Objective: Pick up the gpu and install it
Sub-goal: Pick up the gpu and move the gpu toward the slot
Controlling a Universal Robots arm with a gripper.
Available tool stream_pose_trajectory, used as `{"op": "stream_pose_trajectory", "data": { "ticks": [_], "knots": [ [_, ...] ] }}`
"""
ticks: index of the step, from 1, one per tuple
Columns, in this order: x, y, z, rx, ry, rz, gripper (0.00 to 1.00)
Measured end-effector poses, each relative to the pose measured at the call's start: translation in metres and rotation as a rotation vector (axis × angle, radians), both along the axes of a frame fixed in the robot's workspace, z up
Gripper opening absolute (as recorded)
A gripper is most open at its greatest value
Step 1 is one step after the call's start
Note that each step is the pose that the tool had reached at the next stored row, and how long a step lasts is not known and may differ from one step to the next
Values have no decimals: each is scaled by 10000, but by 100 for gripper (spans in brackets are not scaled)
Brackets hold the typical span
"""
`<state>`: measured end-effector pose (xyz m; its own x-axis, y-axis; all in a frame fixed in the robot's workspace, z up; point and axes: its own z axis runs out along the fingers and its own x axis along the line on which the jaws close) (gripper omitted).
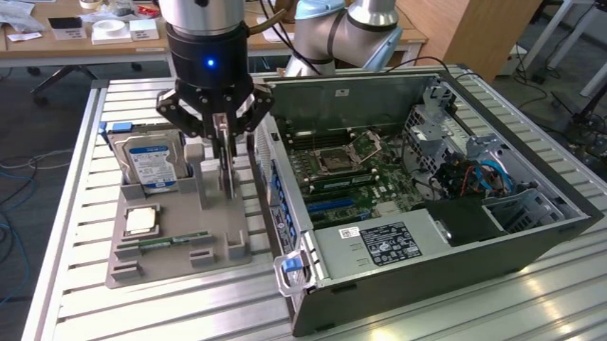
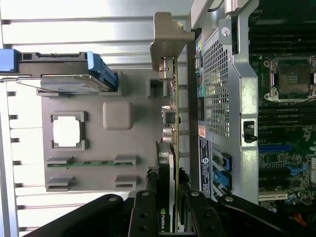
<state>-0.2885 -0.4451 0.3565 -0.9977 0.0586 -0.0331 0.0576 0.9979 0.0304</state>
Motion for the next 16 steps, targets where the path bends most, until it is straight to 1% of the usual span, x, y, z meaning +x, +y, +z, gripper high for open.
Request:
{"op": "stream_pose_trajectory", "data": {
  "ticks": [3, 16],
  "knots": [
    [0, 0, 33, 0, 0, 0, 27],
    [0, 0, 231, 0, 0, 0, 27]
  ]
}}
